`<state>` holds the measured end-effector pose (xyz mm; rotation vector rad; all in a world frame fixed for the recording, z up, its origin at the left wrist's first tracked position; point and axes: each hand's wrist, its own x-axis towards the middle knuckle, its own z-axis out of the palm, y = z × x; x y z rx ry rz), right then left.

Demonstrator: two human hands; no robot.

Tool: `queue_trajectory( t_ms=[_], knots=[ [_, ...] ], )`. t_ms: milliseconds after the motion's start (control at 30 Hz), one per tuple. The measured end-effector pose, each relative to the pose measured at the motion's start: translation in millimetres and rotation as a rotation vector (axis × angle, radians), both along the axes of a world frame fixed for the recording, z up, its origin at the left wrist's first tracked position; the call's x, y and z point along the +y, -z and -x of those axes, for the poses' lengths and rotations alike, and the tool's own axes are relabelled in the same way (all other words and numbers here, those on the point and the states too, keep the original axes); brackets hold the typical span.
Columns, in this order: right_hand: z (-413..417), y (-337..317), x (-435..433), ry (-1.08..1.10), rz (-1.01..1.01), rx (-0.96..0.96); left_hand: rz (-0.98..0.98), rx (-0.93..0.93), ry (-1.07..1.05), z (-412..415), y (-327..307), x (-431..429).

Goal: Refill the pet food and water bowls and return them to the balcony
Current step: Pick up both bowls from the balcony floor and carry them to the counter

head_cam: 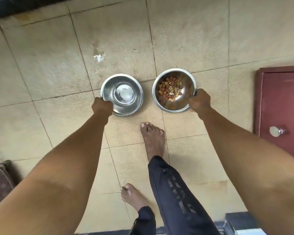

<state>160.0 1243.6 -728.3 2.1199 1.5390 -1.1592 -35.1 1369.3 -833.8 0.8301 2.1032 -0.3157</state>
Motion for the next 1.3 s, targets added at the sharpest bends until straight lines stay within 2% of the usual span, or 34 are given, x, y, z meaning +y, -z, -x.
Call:
queue_trajectory(
  t_ms=[67, 100, 133, 200, 233, 267, 300, 367, 433, 467, 533, 633, 733, 1000, 1300],
  knots=[
    [39, 81, -53, 0.089, 0.205, 0.071, 0.003, -0.003, -0.002, 3, 8, 2],
    [47, 117, -75, 0.064, 0.174, 0.055, 0.002, -0.002, 0.013, 4, 9, 2],
    [48, 143, -86, 0.025, 0.04, -0.015, -0.001, 0.0, 0.028, 5, 10, 2],
    [49, 140, -83, 0.115, 0.107, 0.083, -0.029, 0.006, 0.061, 7, 10, 1],
    [47, 131, -82, 0.137, 0.062, -0.014, -0.038, 0.01, 0.077, 7, 9, 1],
    [42, 134, -83, 0.094, -0.012, -0.029, -0.043, 0.013, 0.093, 7, 6, 0],
    [34, 130, -79, 0.081, -0.119, -0.028, -0.047, 0.016, 0.109, 6, 1, 1],
    [-26, 195, -77, 0.178, -0.136, -0.07, -0.062, 0.02, 0.133, 4, -15, 1],
    [-98, 225, -67, 0.333, -0.026, -0.149, -0.073, 0.009, 0.17, -1, -40, 3],
    [-129, 204, -52, 0.506, 0.085, -0.127, -0.074, 0.0, 0.191, -3, -56, 5],
    [-150, 115, -21, 0.795, 0.124, -0.076, -0.074, -0.009, 0.214, -7, -90, 9],
    [-135, -36, 14, 0.942, 0.051, -0.005, -0.073, -0.033, 0.255, -16, -160, 19],
    [-132, -98, 5, 0.973, 0.108, 0.056, -0.093, -0.046, 0.303, -27, -237, 30],
    [-123, -301, -10, 1.034, -0.064, 0.11, -0.139, -0.132, 0.322, -34, -431, 39],
    [-83, -435, -72, 1.087, -0.246, 0.028, -0.291, -0.208, 0.481, -5, -571, 8]
  ],
)
